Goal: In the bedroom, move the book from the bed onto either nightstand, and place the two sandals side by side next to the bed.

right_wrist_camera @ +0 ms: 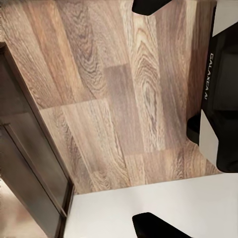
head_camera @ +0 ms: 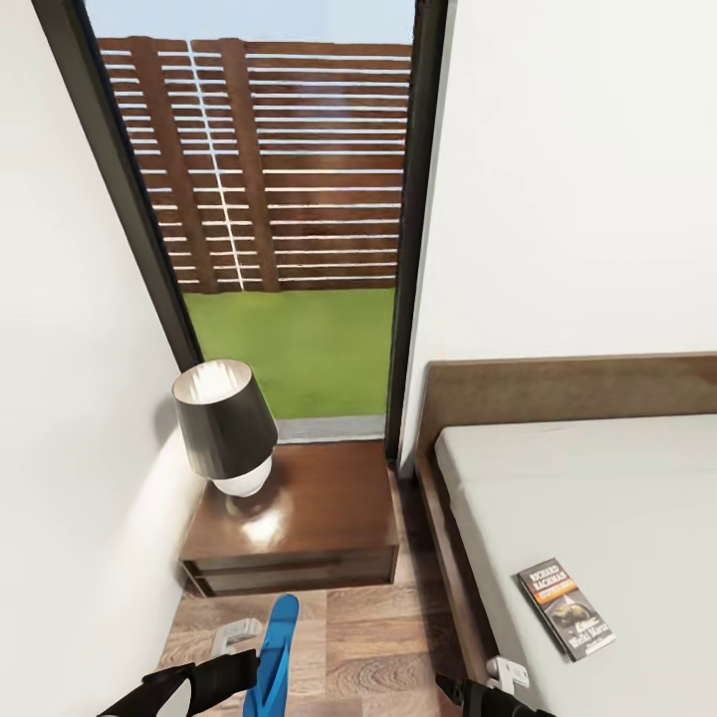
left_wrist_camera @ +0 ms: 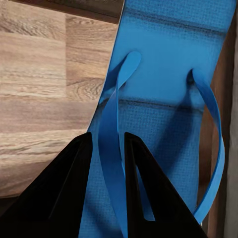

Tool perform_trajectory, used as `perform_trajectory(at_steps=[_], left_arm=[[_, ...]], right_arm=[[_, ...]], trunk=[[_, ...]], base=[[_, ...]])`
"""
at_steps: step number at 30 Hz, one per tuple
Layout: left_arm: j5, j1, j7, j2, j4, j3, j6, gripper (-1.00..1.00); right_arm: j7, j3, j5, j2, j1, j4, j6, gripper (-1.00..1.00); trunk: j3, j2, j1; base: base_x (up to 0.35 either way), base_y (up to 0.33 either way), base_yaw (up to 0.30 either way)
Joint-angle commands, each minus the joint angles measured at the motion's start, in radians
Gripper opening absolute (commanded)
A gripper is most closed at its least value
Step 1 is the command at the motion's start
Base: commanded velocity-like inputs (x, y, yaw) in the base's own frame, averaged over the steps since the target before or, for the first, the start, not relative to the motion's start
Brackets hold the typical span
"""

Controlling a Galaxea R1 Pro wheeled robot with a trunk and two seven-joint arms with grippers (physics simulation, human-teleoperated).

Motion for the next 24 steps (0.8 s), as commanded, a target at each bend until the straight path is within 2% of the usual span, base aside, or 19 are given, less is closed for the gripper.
perform_trajectory(at_steps=[1, 24], left_arm=[[-0.005, 0.000, 0.000, 0.000, -0.002, 0.008, 0.008, -1.00], [-0.005, 0.000, 0.000, 0.000, -0.002, 0.007, 0.008, -1.00]], right_arm=[[0.002, 0.006, -0.010, -0.001, 0.000, -0.001, 0.005, 1.00], [0.002, 0.006, -0.010, -0.001, 0.000, -0.001, 0.005, 1.00]], trunk=[[0.000, -0.001, 0.000], [0.038, -0.001, 0.000]], base=[[0.000, 0.000, 0.000], [0.000, 0.000, 0.000]])
